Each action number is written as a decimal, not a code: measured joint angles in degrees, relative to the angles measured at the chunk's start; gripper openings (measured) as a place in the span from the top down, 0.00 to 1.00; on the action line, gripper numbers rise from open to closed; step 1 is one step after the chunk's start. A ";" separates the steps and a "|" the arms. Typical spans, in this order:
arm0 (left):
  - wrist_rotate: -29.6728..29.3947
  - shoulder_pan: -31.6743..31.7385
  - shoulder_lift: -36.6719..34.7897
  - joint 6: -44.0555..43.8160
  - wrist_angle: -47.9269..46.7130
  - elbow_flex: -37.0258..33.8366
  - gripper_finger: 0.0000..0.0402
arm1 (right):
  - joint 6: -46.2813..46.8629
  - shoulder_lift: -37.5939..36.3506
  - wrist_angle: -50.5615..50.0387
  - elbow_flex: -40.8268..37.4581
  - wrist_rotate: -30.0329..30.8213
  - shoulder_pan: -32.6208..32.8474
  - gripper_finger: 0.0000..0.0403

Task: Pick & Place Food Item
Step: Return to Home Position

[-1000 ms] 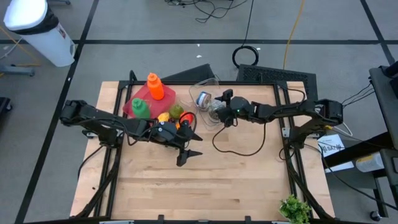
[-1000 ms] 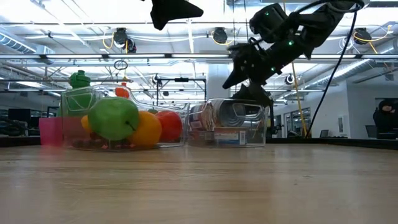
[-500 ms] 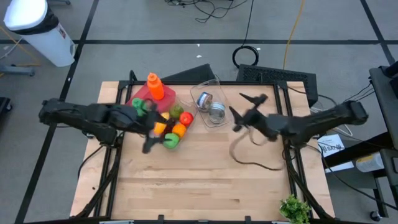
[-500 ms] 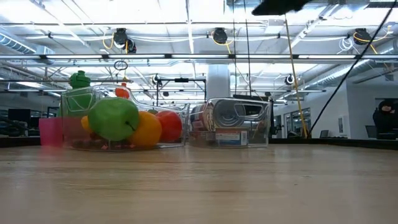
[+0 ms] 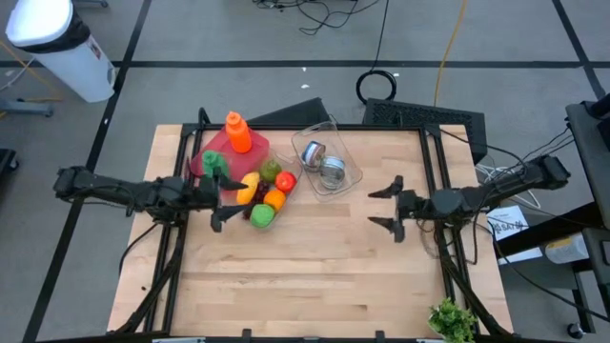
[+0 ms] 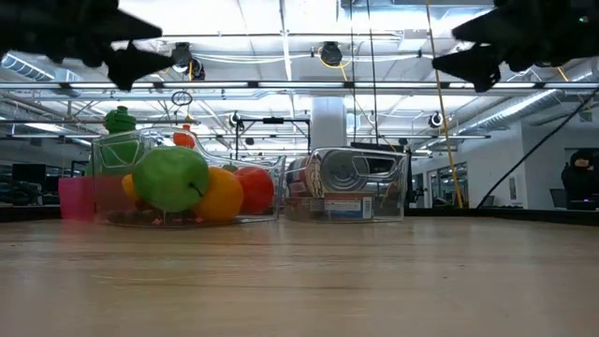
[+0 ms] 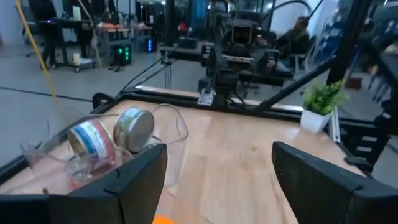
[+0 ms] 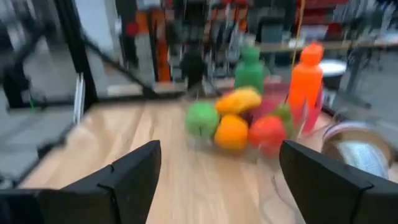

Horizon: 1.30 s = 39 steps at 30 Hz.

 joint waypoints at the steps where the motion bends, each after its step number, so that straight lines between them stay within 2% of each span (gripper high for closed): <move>1: 0.23 0.02 -1.77 -0.16 1.04 -2.01 0.25 | 0.00 -2.47 1.52 -1.71 0.05 -0.02 0.23; 4: 0.22 0.02 -7.24 -1.38 3.34 -6.34 0.25 | -0.06 -10.00 2.51 -5.69 -0.24 -0.02 0.23; 9: -1.63 0.02 -14.09 -0.64 3.42 -10.57 0.25 | -0.02 -20.45 -1.52 -9.56 -0.23 0.00 0.23; 13: -1.77 0.02 -16.68 -0.34 3.80 -12.41 0.25 | -1.92 -26.26 -2.51 -12.34 -1.46 -0.02 0.23; 19: -2.17 0.02 -17.28 -0.40 2.98 -14.31 0.25 | -6.89 -37.18 -9.10 -13.08 -1.62 0.00 0.23; 24: -5.60 0.02 -19.24 0.99 1.82 -14.22 0.25 | -9.31 -36.31 -10.59 -13.47 -0.17 -0.34 0.23; 30: -11.06 0.02 -20.25 1.23 -1.66 -14.30 0.25 | -7.04 -36.27 -12.13 -16.46 -1.78 -0.72 0.23; 39: -10.84 0.03 -20.15 1.76 -1.58 -14.30 0.25 | -3.48 -36.28 -12.11 -17.17 -1.58 -0.72 0.23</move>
